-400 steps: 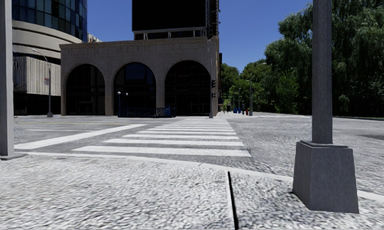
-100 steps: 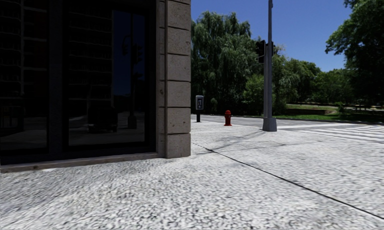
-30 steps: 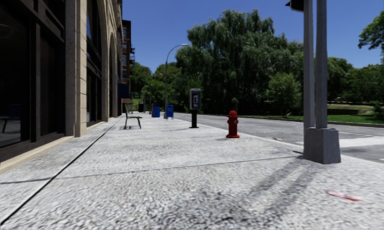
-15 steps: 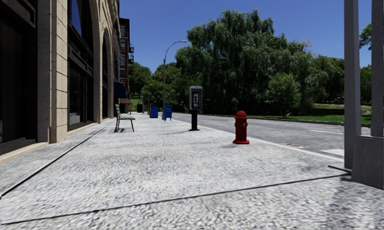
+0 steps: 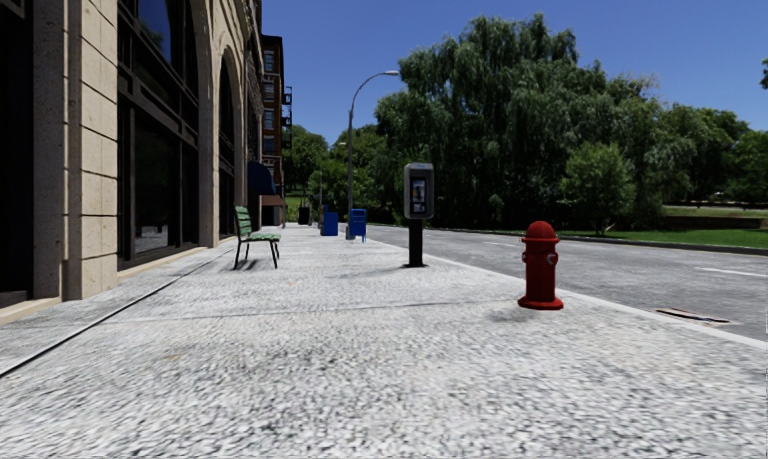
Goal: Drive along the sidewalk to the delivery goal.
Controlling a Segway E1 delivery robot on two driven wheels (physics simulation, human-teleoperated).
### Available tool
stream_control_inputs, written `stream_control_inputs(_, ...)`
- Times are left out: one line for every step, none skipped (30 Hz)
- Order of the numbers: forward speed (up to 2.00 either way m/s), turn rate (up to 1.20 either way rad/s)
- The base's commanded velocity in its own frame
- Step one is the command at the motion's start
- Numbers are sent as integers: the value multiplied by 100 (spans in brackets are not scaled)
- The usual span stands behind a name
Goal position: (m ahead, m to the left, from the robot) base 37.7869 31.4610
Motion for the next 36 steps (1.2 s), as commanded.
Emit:
stream_control_inputs(200,0)
stream_control_inputs(200,0)
stream_control_inputs(200,0)
stream_control_inputs(200,0)
stream_control_inputs(200,0)
stream_control_inputs(200,0)
stream_control_inputs(200,0)
stream_control_inputs(200,0)
stream_control_inputs(200,0)
stream_control_inputs(200,9)
stream_control_inputs(200,58)
stream_control_inputs(200,83)
stream_control_inputs(200,104)
stream_control_inputs(200,104)
stream_control_inputs(200,113)
stream_control_inputs(200,115)
stream_control_inputs(200,116)
stream_control_inputs(200,72)
stream_control_inputs(200,52)
stream_control_inputs(200,44)
stream_control_inputs(200,37)
stream_control_inputs(200,28)
stream_control_inputs(200,15)
stream_control_inputs(200,2)
stream_control_inputs(200,0)
stream_control_inputs(200,0)
stream_control_inputs(200,0)
stream_control_inputs(200,0)
stream_control_inputs(200,0)
stream_control_inputs(200,0)
stream_control_inputs(200,0)
stream_control_inputs(200,0)
stream_control_inputs(200,0)
stream_control_inputs(200,0)
stream_control_inputs(200,0)
stream_control_inputs(200,0)
